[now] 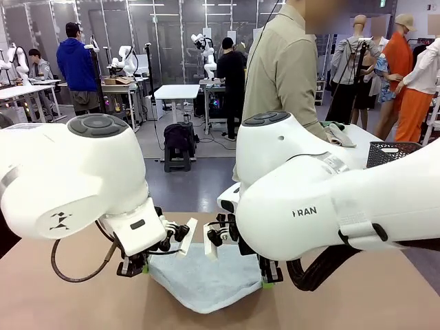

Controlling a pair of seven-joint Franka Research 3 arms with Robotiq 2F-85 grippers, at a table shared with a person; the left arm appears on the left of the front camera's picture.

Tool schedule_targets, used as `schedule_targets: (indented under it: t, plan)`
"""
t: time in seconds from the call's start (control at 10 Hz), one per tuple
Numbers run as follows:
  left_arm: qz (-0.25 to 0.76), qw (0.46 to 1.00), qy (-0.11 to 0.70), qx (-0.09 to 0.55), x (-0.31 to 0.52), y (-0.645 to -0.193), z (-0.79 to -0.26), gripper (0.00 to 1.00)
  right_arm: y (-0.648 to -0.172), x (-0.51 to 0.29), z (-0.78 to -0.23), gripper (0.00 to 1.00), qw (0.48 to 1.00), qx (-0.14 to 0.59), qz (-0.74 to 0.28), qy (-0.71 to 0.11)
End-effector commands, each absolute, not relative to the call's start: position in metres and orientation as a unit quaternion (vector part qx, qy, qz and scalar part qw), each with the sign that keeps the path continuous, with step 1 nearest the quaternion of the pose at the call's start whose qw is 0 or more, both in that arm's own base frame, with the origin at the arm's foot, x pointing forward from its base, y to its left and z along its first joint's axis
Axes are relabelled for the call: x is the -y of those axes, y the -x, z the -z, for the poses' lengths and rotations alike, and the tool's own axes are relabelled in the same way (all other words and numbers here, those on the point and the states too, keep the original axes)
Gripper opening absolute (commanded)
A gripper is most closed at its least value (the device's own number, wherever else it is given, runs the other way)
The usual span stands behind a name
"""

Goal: Fold the towels and place them in the basket.
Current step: When a person lays out a Towel with hook on the table, fold it in half twice.

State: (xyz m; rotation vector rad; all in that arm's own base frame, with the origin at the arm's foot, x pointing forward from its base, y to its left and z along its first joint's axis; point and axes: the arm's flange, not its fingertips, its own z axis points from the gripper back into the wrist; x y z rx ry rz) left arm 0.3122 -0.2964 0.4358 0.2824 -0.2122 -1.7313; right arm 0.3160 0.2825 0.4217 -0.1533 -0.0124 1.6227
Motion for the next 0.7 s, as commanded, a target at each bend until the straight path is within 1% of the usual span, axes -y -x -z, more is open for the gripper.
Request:
schedule_targets:
  t: [0.0, 0.6]
  plan:
    - [0.742, 0.649, -0.141, 0.092, 0.292, -0.311, -0.444, 0.04, -0.313, -0.278, -0.431, 0.04, 0.699, 0.007, -0.710, 0.084]
    - [0.728, 0.659, -0.145, 0.120, 0.285, -0.308, -0.476, 0.04, -0.303, -0.265, -0.465, 0.04, 0.709, 0.041, -0.698, 0.098]
